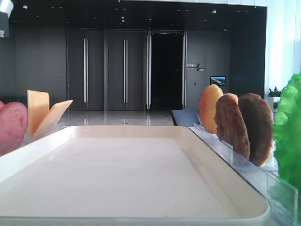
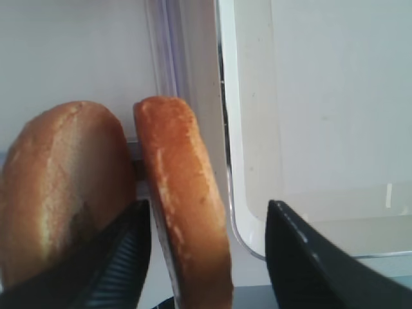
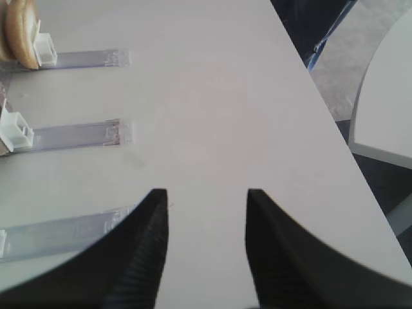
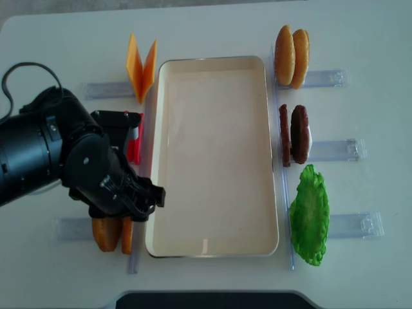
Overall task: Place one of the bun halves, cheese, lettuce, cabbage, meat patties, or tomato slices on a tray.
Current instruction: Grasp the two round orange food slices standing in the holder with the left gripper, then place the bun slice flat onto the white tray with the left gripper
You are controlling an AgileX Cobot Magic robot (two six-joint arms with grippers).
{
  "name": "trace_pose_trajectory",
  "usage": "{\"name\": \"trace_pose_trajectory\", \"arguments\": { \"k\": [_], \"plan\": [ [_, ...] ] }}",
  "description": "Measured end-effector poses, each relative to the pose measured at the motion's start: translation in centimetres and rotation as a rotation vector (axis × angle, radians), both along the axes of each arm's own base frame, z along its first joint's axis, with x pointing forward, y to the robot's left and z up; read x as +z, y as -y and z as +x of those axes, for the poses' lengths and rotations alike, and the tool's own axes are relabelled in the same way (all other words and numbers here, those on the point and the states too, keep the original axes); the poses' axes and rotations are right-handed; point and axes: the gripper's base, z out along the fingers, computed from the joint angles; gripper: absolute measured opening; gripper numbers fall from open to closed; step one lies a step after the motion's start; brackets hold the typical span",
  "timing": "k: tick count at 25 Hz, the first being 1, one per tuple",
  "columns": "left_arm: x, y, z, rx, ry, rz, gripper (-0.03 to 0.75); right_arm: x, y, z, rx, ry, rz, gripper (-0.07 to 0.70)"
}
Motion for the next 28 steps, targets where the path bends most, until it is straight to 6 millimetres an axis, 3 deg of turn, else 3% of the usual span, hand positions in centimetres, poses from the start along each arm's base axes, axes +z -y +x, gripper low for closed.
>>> {"name": "trace_pose_trajectory", "arguments": {
  "k": [5, 13, 18, 28],
  "plan": [
    [0.0, 0.0, 0.0, -0.006, 0.001, 0.002, 0.403, 0.0, 0.0, 0.0, 0.0, 0.0, 0.0, 0.279],
    [0.3, 0.0, 0.0, -0.027, -0.011, 0.016, 0.237, 0.0, 0.0, 0.0, 0.0, 0.0, 0.0, 0.279],
    [2.0, 0.3, 0.4, -0.05, -0.037, 0.042, 0.186, 0.0, 0.0, 0.0, 0.0, 0.0, 0.0, 0.279],
    [5.6, 2.0, 1.5, -0.136, -0.031, -0.041, 0.167, 0.0, 0.0, 0.0, 0.0, 0.0, 0.0, 0.279]
  ]
}}
